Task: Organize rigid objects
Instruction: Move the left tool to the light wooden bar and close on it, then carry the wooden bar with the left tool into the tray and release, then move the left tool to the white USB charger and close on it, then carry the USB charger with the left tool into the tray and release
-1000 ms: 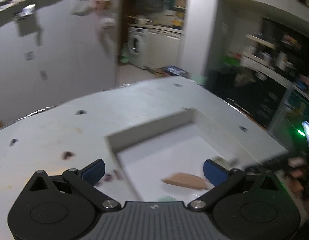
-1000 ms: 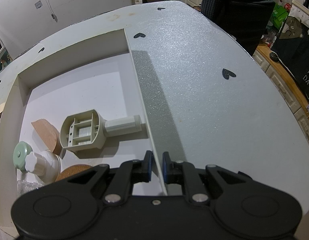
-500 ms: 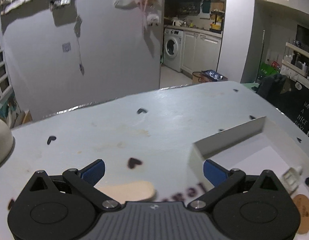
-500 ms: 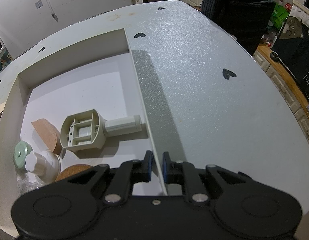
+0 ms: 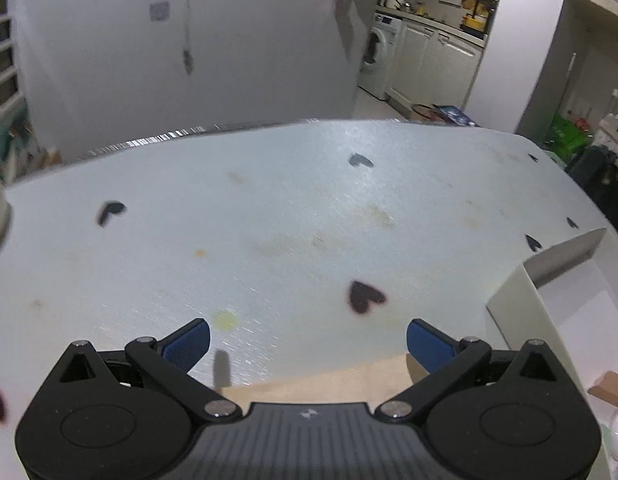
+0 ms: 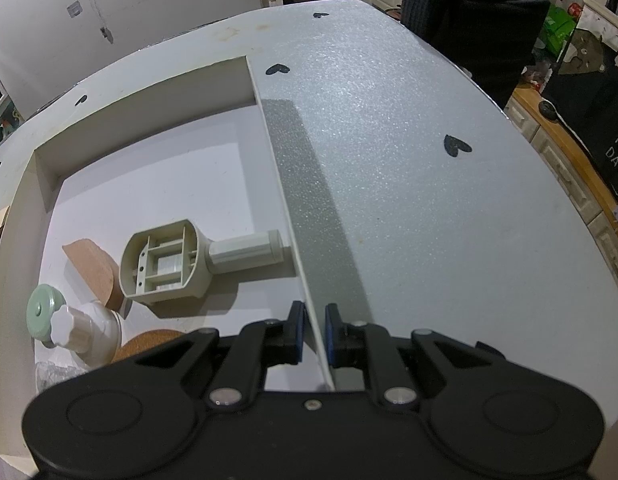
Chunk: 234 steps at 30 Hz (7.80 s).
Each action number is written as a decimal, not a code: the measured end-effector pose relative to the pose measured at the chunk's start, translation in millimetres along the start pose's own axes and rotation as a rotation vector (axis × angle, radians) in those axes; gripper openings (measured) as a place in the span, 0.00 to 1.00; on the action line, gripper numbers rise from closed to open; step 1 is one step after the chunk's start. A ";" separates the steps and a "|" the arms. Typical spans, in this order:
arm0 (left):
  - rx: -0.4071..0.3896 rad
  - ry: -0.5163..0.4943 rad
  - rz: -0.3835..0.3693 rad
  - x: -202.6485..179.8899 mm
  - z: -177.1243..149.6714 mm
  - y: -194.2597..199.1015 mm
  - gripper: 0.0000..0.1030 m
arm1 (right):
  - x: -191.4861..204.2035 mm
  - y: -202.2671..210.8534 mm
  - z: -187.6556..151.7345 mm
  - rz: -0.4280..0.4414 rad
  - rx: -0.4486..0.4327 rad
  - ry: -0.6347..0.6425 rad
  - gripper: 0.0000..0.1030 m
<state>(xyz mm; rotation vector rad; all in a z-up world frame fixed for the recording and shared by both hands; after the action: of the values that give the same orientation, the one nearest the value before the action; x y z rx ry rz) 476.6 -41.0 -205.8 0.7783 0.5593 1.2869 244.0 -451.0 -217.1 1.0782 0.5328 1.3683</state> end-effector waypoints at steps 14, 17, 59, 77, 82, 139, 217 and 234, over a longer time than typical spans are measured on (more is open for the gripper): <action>0.062 -0.109 -0.142 -36.1 -66.8 41.7 0.99 | -1.6 0.1 -0.3 -0.004 -0.001 -0.012 0.13; 0.065 -0.106 -0.164 -43.3 -74.3 51.2 0.89 | -1.7 0.3 -0.2 -0.003 -0.001 -0.012 0.13; -0.071 0.030 -0.044 -116.8 -19.3 151.2 0.34 | -5.2 0.7 1.2 0.061 0.015 0.033 0.08; 0.100 0.258 -0.175 -278.4 20.0 105.5 0.34 | -1.0 -2.1 3.4 0.115 0.067 0.136 0.04; 0.157 0.296 -0.167 -307.2 21.8 74.2 0.34 | -0.3 -0.9 2.4 0.126 0.063 0.142 0.04; 0.077 0.082 -0.134 -307.9 15.5 137.9 1.00 | -3.2 -2.9 5.0 0.145 0.082 0.154 0.04; -0.030 0.168 0.175 -91.4 -83.4 63.0 0.63 | -7.2 -2.9 3.7 0.102 0.075 0.103 0.05; -0.128 0.188 0.144 -93.5 0.3 112.6 0.63 | -8.5 -2.7 4.1 0.104 0.075 0.103 0.05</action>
<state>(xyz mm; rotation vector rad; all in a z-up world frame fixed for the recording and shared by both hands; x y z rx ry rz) 386.7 -122.0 -123.5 0.6030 0.5724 1.5247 247.2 -459.9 -219.9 1.1130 0.6148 1.5113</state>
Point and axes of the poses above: each gripper's, at about its wrist camera, not at the fingertips, and y roughly against the way its jaws point, x to its left, z to its top, the point moved 10 cm from there along -y, roughly the way its jaws point, and after that the axes turned 13 degrees about z, right-handed, at the moved point
